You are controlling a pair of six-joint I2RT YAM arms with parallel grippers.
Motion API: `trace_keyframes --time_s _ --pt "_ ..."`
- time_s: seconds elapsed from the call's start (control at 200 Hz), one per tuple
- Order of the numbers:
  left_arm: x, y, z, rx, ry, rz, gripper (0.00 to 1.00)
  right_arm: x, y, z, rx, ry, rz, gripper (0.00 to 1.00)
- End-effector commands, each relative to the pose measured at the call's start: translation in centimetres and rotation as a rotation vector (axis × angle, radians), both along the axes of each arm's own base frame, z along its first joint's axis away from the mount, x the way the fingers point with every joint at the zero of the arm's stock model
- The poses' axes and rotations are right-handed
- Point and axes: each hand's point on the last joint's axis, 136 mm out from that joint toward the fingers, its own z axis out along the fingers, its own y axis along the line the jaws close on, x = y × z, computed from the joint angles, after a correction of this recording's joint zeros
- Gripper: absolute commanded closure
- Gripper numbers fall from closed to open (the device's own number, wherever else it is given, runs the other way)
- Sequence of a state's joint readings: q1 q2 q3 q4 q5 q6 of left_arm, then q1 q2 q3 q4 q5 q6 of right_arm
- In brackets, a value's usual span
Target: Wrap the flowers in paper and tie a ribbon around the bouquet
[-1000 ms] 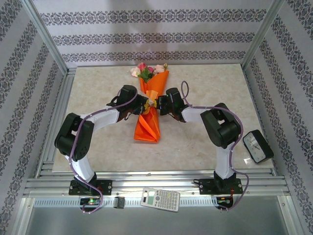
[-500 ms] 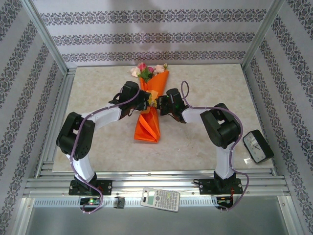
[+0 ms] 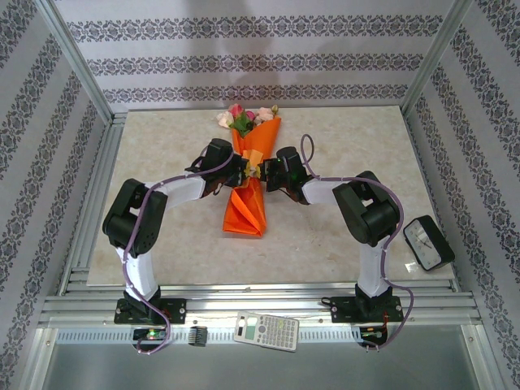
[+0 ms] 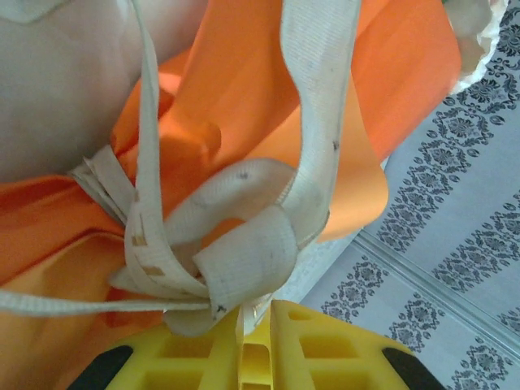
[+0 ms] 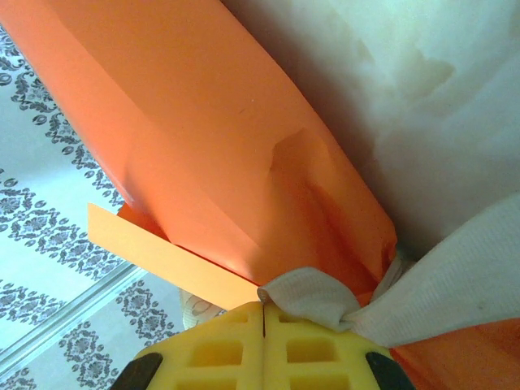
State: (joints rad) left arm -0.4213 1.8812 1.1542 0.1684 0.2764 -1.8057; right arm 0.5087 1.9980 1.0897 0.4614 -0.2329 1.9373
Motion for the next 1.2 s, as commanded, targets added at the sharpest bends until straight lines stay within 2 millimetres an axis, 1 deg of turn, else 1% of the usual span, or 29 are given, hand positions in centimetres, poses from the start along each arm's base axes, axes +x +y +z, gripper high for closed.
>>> trace_keyframes --time_s 0.0,0.075,0.11,0.15,0.27,0.355,0.44,0.525,0.604,0.684,0.784,1.029,1.199 --pt "0.2 1.1 -0.9 0.039 -0.013 0.021 0.83 -0.2 0.2 1.3 -0.003 -0.039 -0.003 0.98" --pt "0.3 1.1 -1.1 0.032 -0.011 0.026 0.80 -0.1 0.3 1.5 0.000 -0.042 0.000 0.98" --pt "0.3 1.0 -1.3 0.029 -0.010 0.022 0.79 -0.1 0.4 1.6 0.001 -0.042 0.002 0.96" --pt "0.4 0.8 -1.4 0.023 -0.005 0.019 0.78 -0.1 0.4 1.7 0.003 -0.043 0.002 0.92" --pt "0.5 0.7 -1.6 0.020 -0.001 0.014 0.77 -0.3 0.2 2.1 0.004 -0.040 -0.005 0.76" --pt "0.4 0.8 -1.6 0.021 -0.001 0.015 0.76 -0.4 0.1 3.1 0.006 -0.047 -0.011 0.71" --pt "0.4 0.7 -1.6 0.018 -0.002 0.014 0.77 -0.4 0.1 4.2 0.017 -0.052 -0.019 0.69" --pt "0.5 0.7 -1.4 0.015 -0.007 0.019 0.76 -0.6 0.6 5.3 0.031 -0.052 -0.016 0.69" --pt "0.5 0.9 -1.4 0.018 -0.011 0.024 0.76 -0.8 1.1 5.7 0.040 -0.035 -0.017 0.69" --pt "0.4 1.0 -1.2 0.020 -0.015 0.027 0.76 -0.8 1.8 5.5 0.055 -0.017 -0.018 0.69" --pt "0.3 1.3 -1.1 0.025 -0.023 0.040 0.76 -1.0 2.4 4.6 0.060 0.021 -0.015 0.69" --pt "0.3 1.3 -0.8 0.019 -0.036 0.038 0.76 0.0 2.1 3.2 0.049 0.050 -0.041 0.70" --pt "0.6 1.2 0.0 0.023 -0.063 0.035 0.75 0.2 1.3 2.0 0.032 0.082 -0.070 0.70"
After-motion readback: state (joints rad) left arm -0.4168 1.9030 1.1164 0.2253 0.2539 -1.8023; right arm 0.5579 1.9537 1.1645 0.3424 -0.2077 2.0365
